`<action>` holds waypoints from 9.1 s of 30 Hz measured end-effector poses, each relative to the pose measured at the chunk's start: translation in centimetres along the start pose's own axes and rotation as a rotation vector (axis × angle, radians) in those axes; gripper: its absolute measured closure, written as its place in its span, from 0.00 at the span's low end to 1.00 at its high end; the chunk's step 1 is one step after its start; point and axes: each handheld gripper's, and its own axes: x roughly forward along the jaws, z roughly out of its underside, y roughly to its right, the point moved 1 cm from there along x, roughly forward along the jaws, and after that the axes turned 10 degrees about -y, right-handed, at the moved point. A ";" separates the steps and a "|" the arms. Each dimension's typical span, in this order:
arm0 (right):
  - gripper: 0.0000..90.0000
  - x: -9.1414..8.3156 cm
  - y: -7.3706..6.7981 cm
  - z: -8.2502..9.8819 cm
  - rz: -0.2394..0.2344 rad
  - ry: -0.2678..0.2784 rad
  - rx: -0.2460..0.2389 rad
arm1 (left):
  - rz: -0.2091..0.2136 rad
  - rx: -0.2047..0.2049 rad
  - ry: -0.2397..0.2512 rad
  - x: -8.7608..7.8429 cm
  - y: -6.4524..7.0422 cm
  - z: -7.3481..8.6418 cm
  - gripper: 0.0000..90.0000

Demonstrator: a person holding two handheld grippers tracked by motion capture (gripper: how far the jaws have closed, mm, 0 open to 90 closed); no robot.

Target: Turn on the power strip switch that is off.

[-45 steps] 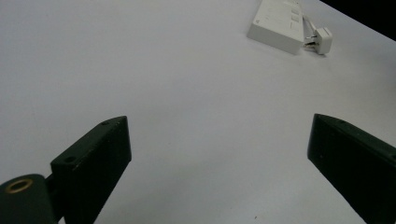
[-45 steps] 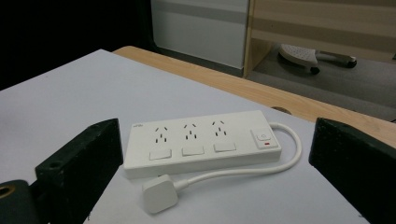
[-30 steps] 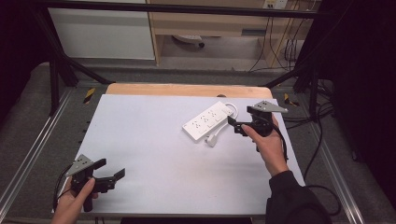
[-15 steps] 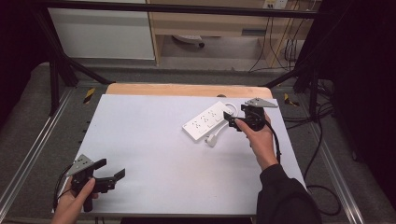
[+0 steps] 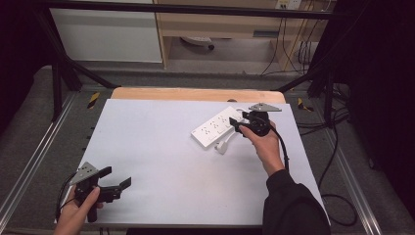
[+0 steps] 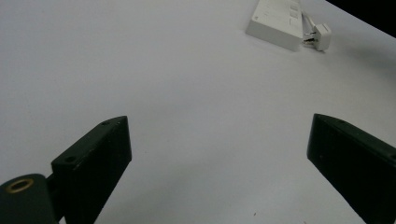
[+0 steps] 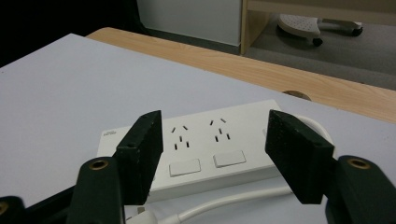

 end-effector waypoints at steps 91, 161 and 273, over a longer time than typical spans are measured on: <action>1.00 7.0 -4.3 2.7 -0.091 -0.145 -0.118 | 0.001 0.017 -0.020 0.1 0.0 0.1 0.07; 1.00 7.6 -3.7 3.2 -0.096 -0.147 -0.089 | -0.008 0.021 -0.036 0.1 -0.1 0.2 0.07; 0.04 -6.1 -1.0 1.3 -0.072 0.040 0.026 | -0.018 0.025 -0.045 0.3 0.0 0.3 0.07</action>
